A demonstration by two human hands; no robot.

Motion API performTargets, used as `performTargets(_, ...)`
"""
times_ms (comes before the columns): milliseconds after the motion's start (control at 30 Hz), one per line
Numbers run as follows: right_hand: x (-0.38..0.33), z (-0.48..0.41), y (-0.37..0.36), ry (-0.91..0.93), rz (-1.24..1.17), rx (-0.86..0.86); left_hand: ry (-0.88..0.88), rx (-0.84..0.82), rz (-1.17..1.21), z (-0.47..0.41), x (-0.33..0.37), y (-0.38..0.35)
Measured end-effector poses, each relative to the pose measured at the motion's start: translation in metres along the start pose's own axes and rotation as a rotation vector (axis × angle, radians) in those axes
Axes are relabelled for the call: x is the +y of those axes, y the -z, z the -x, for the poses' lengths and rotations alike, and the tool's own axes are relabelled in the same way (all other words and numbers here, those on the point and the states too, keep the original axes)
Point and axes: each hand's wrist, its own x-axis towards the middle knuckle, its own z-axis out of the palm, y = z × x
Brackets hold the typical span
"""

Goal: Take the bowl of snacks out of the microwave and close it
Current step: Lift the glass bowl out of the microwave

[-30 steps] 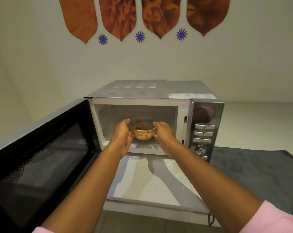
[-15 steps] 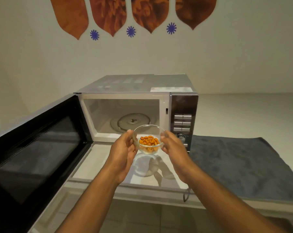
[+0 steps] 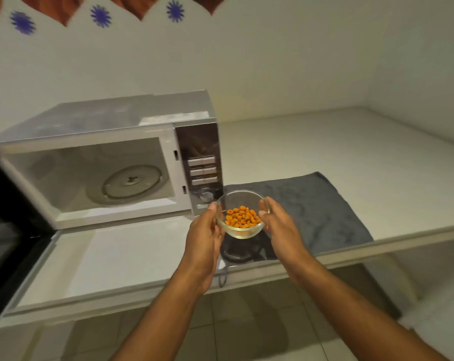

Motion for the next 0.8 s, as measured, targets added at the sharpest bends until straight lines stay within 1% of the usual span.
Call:
performTargets(100,0.009,-0.006,0.029,0.005,0.016,0.073,0.028,-0.045,0.031,-0.016,-0.017,-0.021)
performTargets(167,0.013,-0.013,0.045,-0.006,0.022,0.115,0.042,-0.078,-0.003,-0.027,-0.025,-0.035)
performTargets(267,0.019,-0.023,0.061,-0.052,0.018,0.164,0.077,-0.059,-0.050,-0.045,-0.038,-0.051)
performTargets(367,0.027,-0.034,0.073,-0.094,0.001,0.205,0.081,-0.079,-0.086,-0.059,-0.050,-0.063)
performTargets(533,0.040,-0.045,0.086,-0.107,0.037,0.218,0.110,-0.080,-0.155,-0.073,-0.064,-0.078)
performTargets(800,0.051,-0.050,0.091,-0.101,0.007,0.219,0.140,-0.080,-0.164,-0.080,-0.073,-0.083)
